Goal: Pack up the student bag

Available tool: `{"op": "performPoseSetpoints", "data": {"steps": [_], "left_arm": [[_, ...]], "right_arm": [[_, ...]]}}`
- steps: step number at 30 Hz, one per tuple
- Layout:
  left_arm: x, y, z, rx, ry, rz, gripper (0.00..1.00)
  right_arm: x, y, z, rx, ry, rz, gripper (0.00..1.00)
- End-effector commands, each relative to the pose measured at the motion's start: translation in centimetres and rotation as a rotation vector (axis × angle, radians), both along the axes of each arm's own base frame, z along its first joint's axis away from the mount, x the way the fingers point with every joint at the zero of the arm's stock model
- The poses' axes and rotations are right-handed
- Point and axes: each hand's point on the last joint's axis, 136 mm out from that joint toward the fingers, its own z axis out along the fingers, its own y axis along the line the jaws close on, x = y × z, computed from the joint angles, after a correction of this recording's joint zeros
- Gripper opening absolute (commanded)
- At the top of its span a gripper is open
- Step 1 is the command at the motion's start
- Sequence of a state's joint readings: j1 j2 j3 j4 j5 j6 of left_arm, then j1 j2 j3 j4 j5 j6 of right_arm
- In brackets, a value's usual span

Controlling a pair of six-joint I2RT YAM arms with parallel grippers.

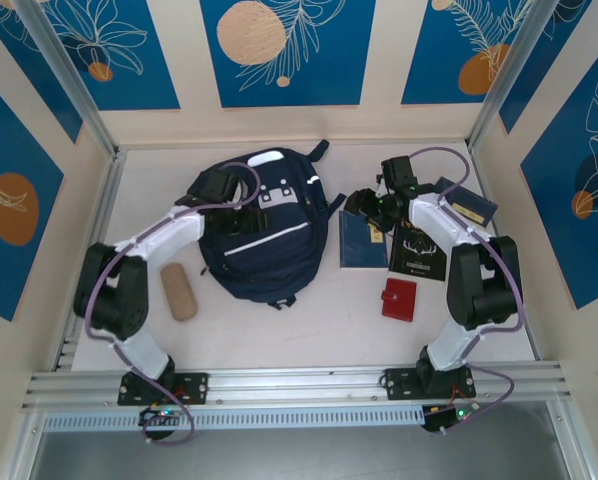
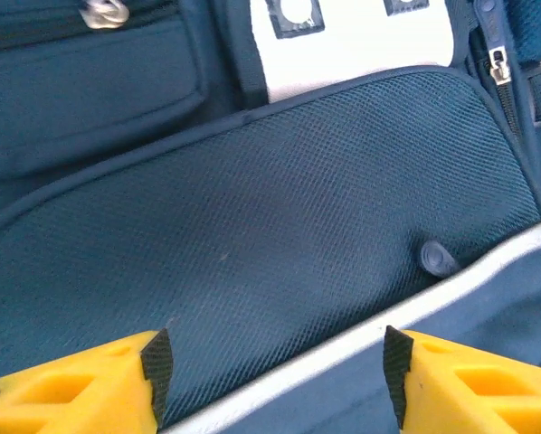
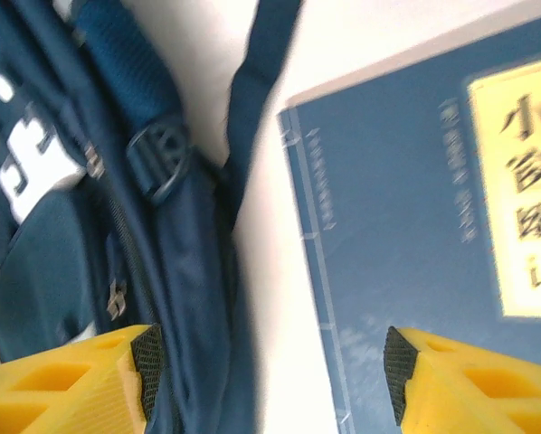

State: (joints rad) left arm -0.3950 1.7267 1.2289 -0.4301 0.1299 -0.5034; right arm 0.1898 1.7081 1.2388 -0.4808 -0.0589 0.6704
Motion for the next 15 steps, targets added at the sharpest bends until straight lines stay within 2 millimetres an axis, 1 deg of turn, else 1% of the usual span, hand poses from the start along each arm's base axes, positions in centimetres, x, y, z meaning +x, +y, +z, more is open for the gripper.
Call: {"op": "performPoseSetpoints", "data": {"steps": [1,3,5,8,10,12,14,15], "left_arm": [[0.8,0.5,-1.8,0.046,0.064,0.047,0.62],[0.6,2.2,-3.8,0.112,0.108,0.101,0.61],[0.1,5.0,-5.5,0.214,0.141,0.181,0.61],[-1.1,8.8,-6.8,0.322,0.168,0.270,0.62],[-1.8,10.8,-6.9,0.368,0.177,0.307,0.64],[-2.2,12.2,-6.6,0.390,0.177,0.324,0.65],[-2.2,12.6,-6.0,0.387,0.163,0.318,0.67],[-2.0,12.4,-5.5,0.372,0.153,0.305,0.68]], "right_arm": [[1.4,-1.4,-0.5,-0.029,0.017,-0.046,0.68],[1.9,-1.8,-1.1,-0.044,0.030,-0.055,0.68],[2.5,-2.4,-1.9,-0.067,0.053,-0.059,0.68],[3.1,-3.5,-3.4,-0.134,0.088,-0.069,0.68],[3.4,-4.3,-4.3,-0.182,0.111,-0.071,0.68],[3.5,-5.2,-5.1,-0.238,0.135,-0.074,0.68],[3.3,-6.0,-5.8,-0.284,0.154,-0.076,0.70],[3.2,-6.3,-6.1,-0.300,0.160,-0.073,0.71]]}}
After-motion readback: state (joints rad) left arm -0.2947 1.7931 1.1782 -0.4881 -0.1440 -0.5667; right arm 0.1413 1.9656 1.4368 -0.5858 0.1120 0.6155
